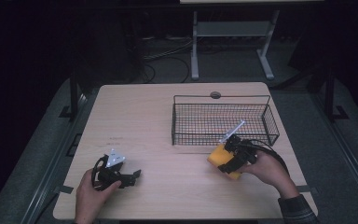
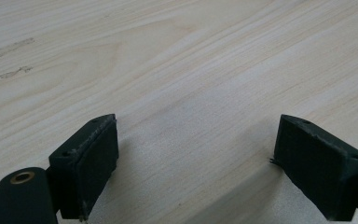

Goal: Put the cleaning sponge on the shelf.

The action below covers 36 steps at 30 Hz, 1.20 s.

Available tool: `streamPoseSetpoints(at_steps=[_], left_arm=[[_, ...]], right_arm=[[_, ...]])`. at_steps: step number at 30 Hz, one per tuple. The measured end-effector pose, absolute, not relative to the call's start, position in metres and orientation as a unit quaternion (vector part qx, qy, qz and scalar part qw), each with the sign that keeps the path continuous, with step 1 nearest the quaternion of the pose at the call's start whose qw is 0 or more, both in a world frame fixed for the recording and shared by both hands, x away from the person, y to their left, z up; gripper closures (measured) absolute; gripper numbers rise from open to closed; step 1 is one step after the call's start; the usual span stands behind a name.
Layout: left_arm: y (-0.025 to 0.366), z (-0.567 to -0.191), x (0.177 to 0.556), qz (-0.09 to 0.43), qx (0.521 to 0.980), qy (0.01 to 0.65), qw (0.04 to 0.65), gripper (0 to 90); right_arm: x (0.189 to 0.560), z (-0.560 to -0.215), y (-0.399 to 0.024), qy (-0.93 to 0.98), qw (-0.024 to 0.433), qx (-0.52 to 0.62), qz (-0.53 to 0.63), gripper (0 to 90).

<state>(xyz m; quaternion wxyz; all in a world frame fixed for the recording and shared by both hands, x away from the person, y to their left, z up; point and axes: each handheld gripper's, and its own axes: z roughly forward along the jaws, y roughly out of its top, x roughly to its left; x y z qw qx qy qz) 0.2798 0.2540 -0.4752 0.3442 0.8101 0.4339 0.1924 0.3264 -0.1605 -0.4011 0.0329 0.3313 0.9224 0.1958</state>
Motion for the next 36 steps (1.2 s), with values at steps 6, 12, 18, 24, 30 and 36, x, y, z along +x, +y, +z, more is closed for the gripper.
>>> streamPoseSetpoints(at_steps=[6,12,18,24,30,36], left_arm=[[0.254,-0.475,0.28,0.192,0.81,0.434,0.344,12.9],[0.254,-0.475,0.28,0.193,0.81,0.434,0.344,12.9],[0.254,-0.475,0.28,0.192,0.81,0.434,0.344,12.9],[0.254,-0.475,0.28,0.193,0.81,0.434,0.344,12.9],[0.254,-0.475,0.28,0.192,0.81,0.434,0.344,12.9],[0.254,-0.475,0.28,0.192,0.809,0.435,0.345,12.9]], right_arm=[[0.326,-0.389,-0.171,0.917,0.038,0.339,0.209,22.8],[0.326,-0.382,-0.179,0.914,0.042,0.344,0.21,22.9],[0.328,-0.376,-0.187,0.914,0.047,0.345,0.208,22.9],[0.328,-0.364,-0.194,0.912,0.054,0.35,0.206,22.9],[0.33,-0.356,-0.199,0.911,0.057,0.354,0.205,23.0],[0.334,-0.351,-0.204,0.909,0.059,0.358,0.204,22.9]])
